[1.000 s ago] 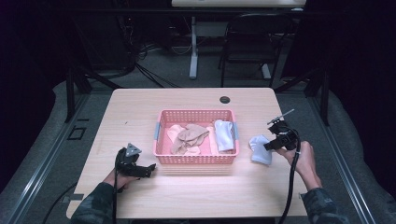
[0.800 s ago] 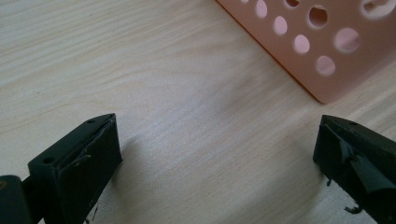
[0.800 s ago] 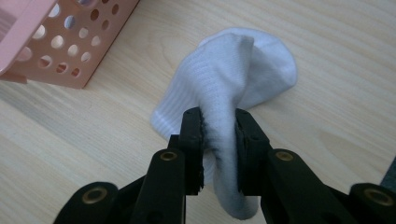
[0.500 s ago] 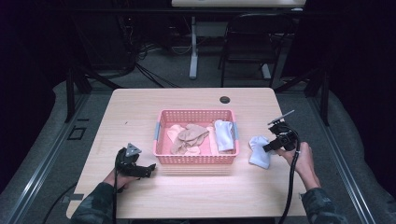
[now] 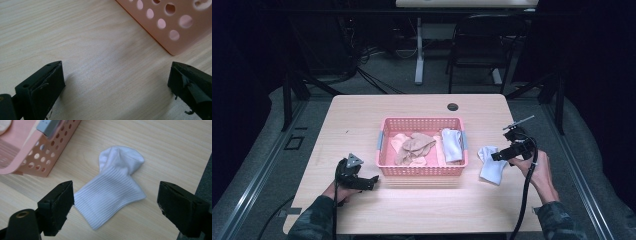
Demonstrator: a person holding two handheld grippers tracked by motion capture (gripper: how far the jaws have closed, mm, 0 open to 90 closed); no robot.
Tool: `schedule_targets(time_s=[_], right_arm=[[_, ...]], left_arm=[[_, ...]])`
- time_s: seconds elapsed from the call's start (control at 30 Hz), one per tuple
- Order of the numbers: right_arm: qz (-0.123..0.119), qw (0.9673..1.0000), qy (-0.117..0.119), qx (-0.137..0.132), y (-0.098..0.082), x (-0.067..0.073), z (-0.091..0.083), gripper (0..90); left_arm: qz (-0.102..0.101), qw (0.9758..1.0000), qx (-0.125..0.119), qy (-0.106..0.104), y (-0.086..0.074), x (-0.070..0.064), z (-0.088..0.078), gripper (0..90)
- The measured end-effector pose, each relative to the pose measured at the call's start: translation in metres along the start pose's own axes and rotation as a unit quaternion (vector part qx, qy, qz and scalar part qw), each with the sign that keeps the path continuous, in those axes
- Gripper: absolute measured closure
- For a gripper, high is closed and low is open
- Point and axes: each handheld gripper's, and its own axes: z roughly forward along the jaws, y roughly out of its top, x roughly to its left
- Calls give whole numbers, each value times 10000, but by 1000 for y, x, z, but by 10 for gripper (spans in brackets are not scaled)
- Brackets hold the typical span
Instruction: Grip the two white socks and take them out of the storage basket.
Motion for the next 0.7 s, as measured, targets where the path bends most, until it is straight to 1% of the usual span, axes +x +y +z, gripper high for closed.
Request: schedule_targets(time_s=[0.07,0.1,0.13,0.17,0.23,0.27,0.33,0.4,0.6,0.63,0.7], right_arm=[[-20,10000,9,-31,1,1,-3,94],[-11,10000,38,-23,1,1,-5,88],[-2,10000,25,-96,1,2,-6,83],[-2,10000,25,-96,1,2,-6,83],[-45,9997,143,-197,1,3,-10,69],[-45,9997,143,-197,1,3,-10,69],[-93,9997,115,-216,1,5,-16,69],[-88,9995,88,-278,2,5,-20,68],[-129,9992,89,-370,4,8,-25,62],[-205,9991,83,-371,5,10,-28,61],[-242,9988,86,-429,7,15,-32,64]], left_arm=[[-13,10000,1,-5,0,0,0,5],[-13,10000,1,-5,0,0,0,5],[-12,10000,-1,-8,0,0,0,5],[-12,10000,-1,-8,0,0,0,5],[-10,10000,0,-11,0,0,0,5],[-10,10000,0,-11,0,0,0,5],[-6,10000,-1,-18,0,0,0,5],[-7,10000,-1,-17,0,0,0,5],[-8,10000,0,-11,0,0,0,6],[-8,10000,1,-10,0,0,0,6],[-11,10000,-1,-11,0,0,0,6]])
